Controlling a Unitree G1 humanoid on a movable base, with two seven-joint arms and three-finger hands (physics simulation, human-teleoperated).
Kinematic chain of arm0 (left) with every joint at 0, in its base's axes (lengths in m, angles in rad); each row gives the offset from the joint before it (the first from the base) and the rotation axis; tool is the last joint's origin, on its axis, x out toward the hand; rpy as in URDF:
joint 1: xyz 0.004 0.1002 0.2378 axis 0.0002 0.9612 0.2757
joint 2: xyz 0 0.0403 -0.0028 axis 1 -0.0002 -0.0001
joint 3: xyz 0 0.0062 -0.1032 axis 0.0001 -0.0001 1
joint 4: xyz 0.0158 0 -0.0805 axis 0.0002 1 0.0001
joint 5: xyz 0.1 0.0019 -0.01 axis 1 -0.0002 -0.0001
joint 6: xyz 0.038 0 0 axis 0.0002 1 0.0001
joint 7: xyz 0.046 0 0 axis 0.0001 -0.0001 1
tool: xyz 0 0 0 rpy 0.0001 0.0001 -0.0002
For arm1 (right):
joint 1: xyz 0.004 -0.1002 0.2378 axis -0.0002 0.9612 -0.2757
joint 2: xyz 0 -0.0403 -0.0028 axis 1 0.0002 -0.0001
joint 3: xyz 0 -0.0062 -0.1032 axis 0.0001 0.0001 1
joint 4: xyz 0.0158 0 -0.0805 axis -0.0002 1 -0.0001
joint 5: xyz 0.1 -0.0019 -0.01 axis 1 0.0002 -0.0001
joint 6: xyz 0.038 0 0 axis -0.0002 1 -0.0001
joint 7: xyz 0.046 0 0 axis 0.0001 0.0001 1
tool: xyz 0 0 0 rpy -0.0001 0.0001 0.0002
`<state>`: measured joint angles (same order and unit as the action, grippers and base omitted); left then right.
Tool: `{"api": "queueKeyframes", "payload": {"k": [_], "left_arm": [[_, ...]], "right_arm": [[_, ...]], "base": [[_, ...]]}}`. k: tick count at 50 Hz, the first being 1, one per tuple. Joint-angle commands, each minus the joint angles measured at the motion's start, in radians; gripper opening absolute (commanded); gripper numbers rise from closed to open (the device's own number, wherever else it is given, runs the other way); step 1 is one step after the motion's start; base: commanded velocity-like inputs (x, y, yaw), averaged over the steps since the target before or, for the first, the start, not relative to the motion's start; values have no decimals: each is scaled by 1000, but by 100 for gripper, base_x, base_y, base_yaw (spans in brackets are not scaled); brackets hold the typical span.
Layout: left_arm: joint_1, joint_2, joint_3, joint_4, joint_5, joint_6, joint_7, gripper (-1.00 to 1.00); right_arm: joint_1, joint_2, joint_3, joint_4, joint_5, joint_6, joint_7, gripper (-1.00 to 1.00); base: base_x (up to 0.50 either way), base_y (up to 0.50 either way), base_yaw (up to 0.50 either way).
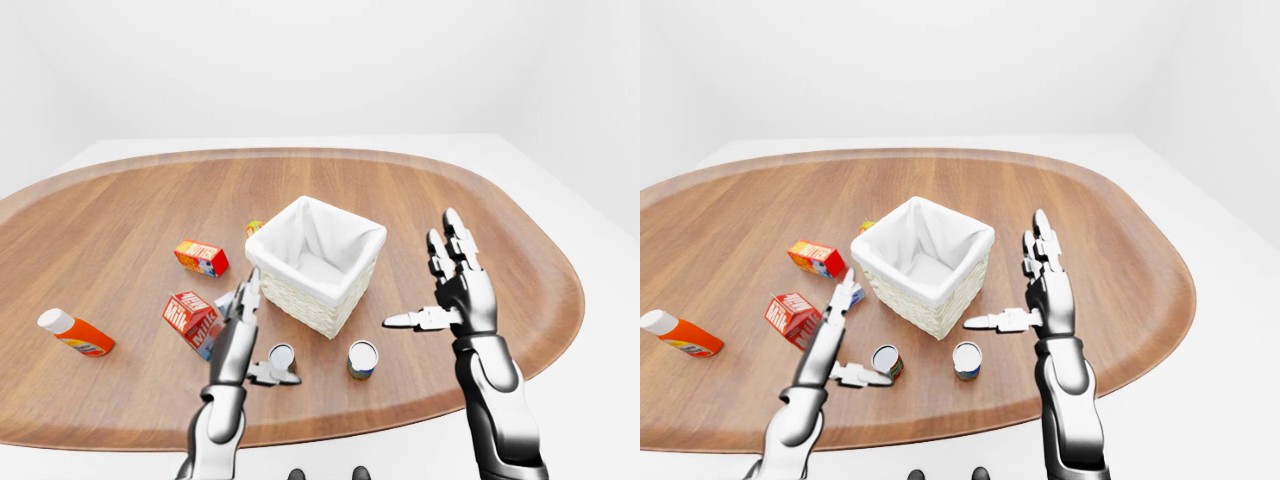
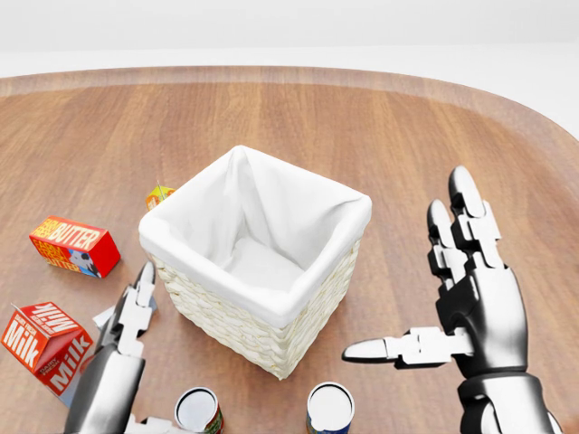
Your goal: Pick up the tomato sauce, and put it in the basket.
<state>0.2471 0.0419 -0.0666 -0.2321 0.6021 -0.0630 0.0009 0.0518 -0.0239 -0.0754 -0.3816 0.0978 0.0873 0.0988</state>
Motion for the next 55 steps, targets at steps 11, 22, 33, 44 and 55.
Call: {"api": "queueKeyframes", "payload": {"k": [11,22,33,44,55], "left_arm": [[-7,5,-12,54,9,-24,25,100],[-19,5,-14,102,15,-24,42,100],[-37,6,-13,159,19,-24,61,100],[-39,7,-11,170,23,-24,64,100],[-45,8,-8,193,24,-24,73,100]], "right_arm": [[-3,0,0,14,-1,0,0,100],[-7,-2,-3,18,1,0,0,100],[-6,-2,-2,21,1,0,0,100],[-2,-1,1,17,-2,0,-1,100],[-3,0,1,22,-4,0,-1,100]], "base": [[0,0,0],[0,0,0],[0,0,0],[0,0,0],[0,0,0]]}}
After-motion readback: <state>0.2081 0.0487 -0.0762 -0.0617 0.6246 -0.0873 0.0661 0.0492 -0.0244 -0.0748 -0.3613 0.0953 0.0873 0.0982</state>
